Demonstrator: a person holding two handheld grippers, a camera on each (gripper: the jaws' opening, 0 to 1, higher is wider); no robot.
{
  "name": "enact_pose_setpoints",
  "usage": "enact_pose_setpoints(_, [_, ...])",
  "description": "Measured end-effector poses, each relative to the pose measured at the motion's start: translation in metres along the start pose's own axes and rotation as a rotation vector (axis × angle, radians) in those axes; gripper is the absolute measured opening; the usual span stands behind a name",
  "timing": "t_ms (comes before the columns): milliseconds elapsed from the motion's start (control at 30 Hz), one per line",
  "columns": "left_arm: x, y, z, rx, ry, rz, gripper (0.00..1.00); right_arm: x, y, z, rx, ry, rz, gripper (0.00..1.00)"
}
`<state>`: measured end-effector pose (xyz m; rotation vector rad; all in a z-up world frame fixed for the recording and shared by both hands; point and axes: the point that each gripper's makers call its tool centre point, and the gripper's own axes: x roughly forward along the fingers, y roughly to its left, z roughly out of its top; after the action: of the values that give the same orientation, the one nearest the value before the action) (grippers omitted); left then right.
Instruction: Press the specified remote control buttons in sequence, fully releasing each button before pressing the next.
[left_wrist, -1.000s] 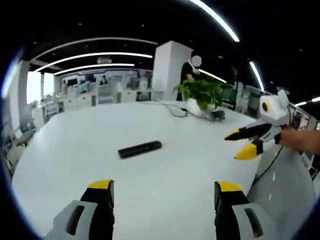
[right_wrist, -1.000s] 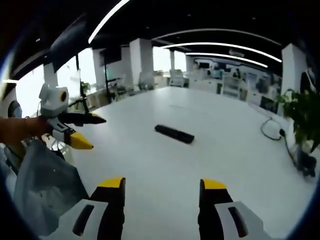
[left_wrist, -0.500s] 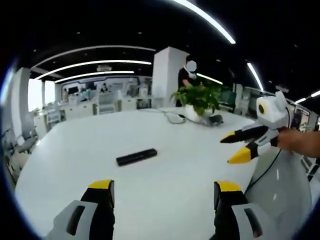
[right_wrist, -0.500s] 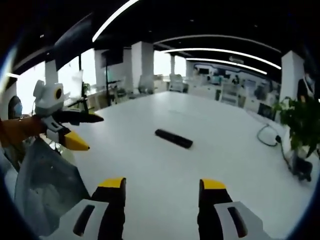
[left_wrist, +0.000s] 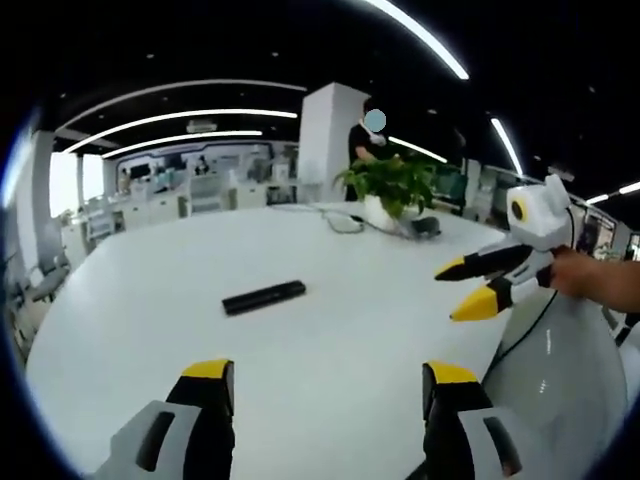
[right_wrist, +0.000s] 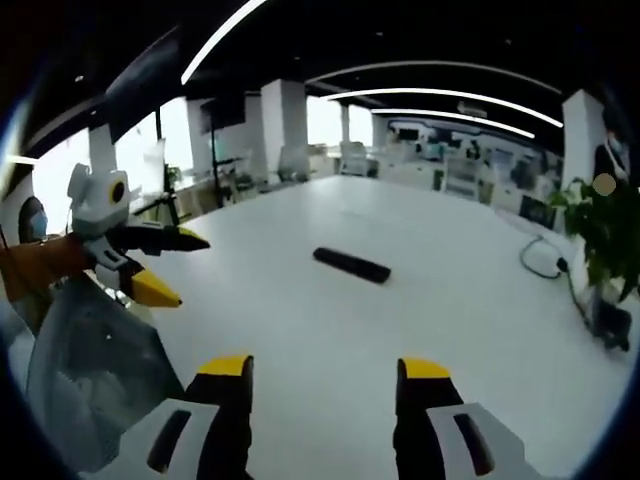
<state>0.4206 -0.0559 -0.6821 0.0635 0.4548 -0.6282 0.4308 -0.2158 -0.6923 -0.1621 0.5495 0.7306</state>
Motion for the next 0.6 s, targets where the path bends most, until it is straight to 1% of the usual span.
enact_pose_setpoints(167, [-0.0015, -0.0007, -0.0015, -0.005, -0.005, -0.003, 0.79, -0.0001, 0.0022, -0.0015, -0.003, 0.005, 0.004, 0.54])
enact_pose_setpoints(333, [-0.0018, -0.0026, -0.0032, 0.001, -0.003, -0.007, 0.79, 0.0003, 0.0059, -0.0048, -0.026, 0.02, 0.01, 0.54])
enact_pose_setpoints(600, [-0.0041, -0.0037, -0.0056, 0.009, -0.005, -0.001, 0.79, 0.0013, 0.0059, -0.0067, -0.026, 0.021, 0.006, 0.53])
